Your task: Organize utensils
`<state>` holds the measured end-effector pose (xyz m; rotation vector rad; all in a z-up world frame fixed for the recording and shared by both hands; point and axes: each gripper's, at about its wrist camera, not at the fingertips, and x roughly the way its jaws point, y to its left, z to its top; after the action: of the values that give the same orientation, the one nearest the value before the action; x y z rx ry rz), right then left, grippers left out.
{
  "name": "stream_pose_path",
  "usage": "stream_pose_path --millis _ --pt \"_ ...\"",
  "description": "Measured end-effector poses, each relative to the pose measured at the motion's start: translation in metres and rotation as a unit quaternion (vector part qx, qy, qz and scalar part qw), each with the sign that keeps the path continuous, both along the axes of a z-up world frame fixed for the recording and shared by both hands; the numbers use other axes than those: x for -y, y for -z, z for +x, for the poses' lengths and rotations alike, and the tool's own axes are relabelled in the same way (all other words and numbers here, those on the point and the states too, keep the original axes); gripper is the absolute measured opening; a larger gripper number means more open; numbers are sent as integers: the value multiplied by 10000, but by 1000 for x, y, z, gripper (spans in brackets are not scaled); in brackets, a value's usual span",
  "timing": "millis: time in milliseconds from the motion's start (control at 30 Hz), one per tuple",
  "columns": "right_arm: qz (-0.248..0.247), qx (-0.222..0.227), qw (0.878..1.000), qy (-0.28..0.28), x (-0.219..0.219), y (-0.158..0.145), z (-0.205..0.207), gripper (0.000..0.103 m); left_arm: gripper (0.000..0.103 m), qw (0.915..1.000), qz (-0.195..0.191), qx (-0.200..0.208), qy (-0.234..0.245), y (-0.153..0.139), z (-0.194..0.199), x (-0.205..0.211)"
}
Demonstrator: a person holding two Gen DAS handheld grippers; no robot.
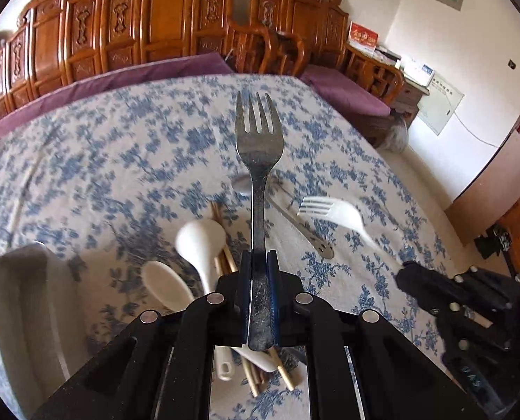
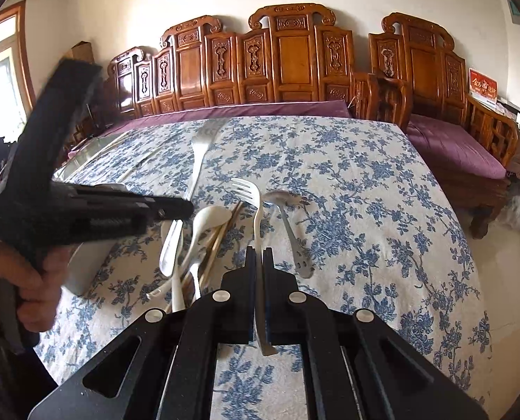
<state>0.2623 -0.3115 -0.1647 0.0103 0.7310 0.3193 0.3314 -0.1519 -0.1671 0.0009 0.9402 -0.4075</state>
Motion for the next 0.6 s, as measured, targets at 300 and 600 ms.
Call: stream_pose_path --millis 300,600 --pt "21 71 9999 -141 -43 -14 -3 5 8 9996 124 174 -204 -28 -21 -52" --pt "-2 79 9990 -430 -99 -22 -10 5 8 9981 332 169 -489 -35 -38 -122"
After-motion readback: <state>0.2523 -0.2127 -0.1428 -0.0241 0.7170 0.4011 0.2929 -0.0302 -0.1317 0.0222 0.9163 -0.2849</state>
